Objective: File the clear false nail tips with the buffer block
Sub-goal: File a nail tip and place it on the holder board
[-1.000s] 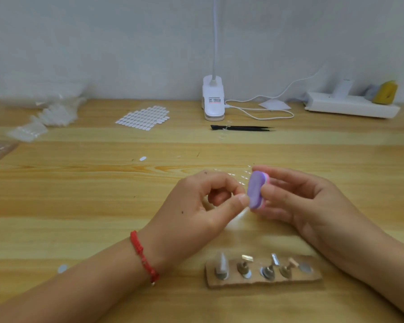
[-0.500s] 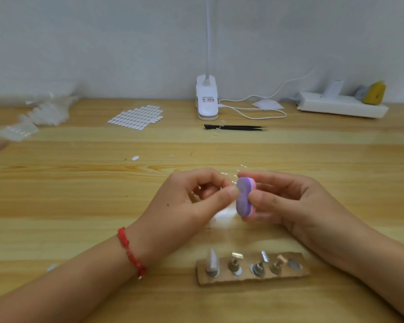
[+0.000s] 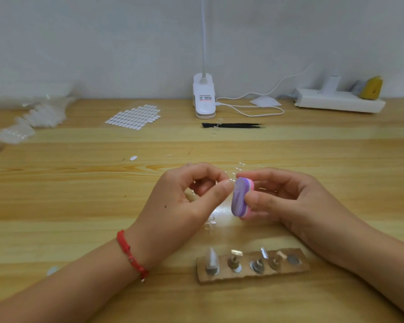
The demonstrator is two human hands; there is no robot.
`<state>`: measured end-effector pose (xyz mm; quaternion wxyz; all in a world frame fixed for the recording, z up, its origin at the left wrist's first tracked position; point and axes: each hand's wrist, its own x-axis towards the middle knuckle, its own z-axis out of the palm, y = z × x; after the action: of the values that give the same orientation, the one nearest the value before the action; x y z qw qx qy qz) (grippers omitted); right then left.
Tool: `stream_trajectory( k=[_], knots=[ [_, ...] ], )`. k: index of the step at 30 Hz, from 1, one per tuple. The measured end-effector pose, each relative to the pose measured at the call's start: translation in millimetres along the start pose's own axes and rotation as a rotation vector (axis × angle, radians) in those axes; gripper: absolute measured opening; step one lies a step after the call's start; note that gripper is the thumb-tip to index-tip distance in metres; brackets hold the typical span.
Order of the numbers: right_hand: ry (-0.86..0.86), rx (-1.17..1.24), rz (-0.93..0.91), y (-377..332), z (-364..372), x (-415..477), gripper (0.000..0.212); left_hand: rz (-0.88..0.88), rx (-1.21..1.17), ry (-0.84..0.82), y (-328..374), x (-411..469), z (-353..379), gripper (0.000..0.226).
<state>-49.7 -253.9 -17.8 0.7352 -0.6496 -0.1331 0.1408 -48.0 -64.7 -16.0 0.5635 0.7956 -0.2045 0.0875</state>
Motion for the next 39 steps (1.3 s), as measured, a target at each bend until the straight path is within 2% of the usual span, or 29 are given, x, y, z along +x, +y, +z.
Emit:
stream_trajectory(
  k=[11,15,20,25,30,39],
  knots=[
    [0.147,0.187,-0.012,-0.9,-0.8,2.0,0.033,0.000,-0.020,-0.029,1.7,-1.2,0.3,0.011],
    [0.059,0.065,-0.010,-1.4,3.6,-0.6,0.032,-0.013,-0.024,0.007,1.1,0.7,0.5,0.012],
    [0.139,0.161,-0.006,-1.3,-1.1,1.4,0.032,0.012,0.020,-0.042,1.0,-1.0,2.5,0.011],
    [0.106,0.076,-0.011,-1.3,2.6,0.9,0.033,0.028,0.039,0.004,0.9,-0.2,2.6,0.013],
    [0.168,0.188,-0.006,-1.7,-0.7,2.4,0.035,0.025,0.052,-0.044,0.6,-0.7,3.2,0.010],
    [0.079,0.107,0.000,-1.0,-1.1,1.9,0.034,0.061,0.068,-0.025,-0.6,-1.5,3.1,0.010]
  ],
)
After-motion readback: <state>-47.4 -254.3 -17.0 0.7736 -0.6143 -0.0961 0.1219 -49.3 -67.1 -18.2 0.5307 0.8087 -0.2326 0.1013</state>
